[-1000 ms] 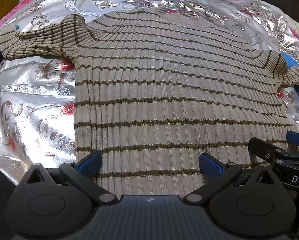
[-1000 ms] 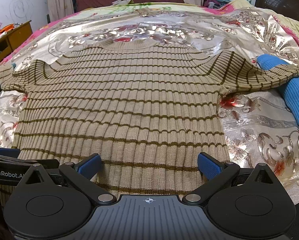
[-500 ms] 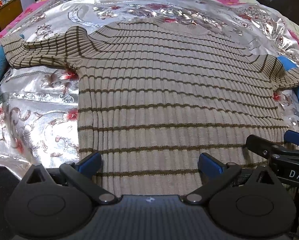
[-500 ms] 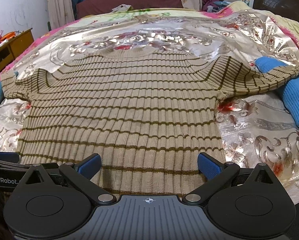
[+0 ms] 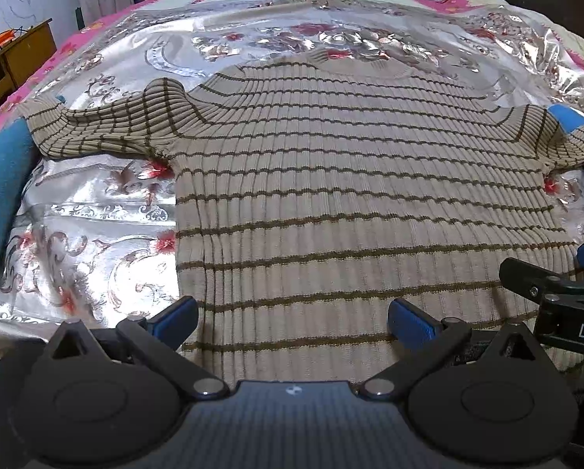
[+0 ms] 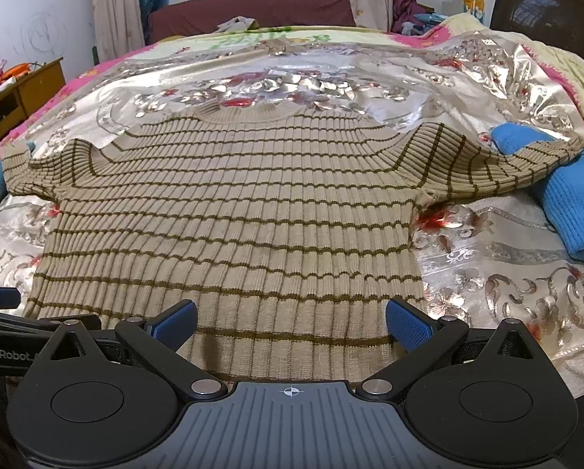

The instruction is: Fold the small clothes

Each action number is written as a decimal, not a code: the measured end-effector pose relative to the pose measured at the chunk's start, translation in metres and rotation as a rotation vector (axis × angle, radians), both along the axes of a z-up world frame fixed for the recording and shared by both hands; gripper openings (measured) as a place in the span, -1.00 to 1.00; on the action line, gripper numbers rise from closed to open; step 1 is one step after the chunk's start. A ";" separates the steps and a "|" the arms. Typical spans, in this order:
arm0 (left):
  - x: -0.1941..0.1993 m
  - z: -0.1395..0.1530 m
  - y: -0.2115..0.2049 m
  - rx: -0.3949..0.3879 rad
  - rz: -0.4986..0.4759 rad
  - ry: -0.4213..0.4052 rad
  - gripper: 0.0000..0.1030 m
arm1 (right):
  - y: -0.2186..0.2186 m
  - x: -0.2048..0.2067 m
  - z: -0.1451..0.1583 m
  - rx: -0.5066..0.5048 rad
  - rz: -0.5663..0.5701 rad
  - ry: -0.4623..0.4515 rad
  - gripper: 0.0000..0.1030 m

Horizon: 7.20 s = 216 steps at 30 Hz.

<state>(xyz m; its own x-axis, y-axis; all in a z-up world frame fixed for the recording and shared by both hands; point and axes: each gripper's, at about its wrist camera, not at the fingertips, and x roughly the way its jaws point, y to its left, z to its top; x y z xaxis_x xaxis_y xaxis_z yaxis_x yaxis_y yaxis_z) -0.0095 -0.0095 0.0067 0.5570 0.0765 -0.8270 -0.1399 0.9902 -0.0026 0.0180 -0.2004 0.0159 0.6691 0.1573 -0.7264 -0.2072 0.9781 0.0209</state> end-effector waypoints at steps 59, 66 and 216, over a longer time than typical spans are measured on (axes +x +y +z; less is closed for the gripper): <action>0.139 0.014 -0.136 -0.172 -0.276 -0.011 1.00 | -0.314 0.215 0.008 0.392 -0.705 -0.088 -0.16; 0.125 0.008 -0.122 -0.195 -0.255 0.014 1.00 | -0.319 0.214 0.014 0.482 -0.671 -0.075 -0.72; 0.065 0.001 0.127 -0.239 0.166 -0.212 1.00 | 0.164 0.156 -0.013 0.238 0.452 0.113 -0.72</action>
<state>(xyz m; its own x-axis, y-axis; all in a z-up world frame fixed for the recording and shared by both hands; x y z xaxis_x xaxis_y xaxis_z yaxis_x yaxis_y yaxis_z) 0.0553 0.1171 0.0075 0.7145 -0.0010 -0.6996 -0.2700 0.9221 -0.2771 0.1737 -0.0362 0.0026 0.4155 0.5817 -0.6993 -0.5913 0.7569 0.2783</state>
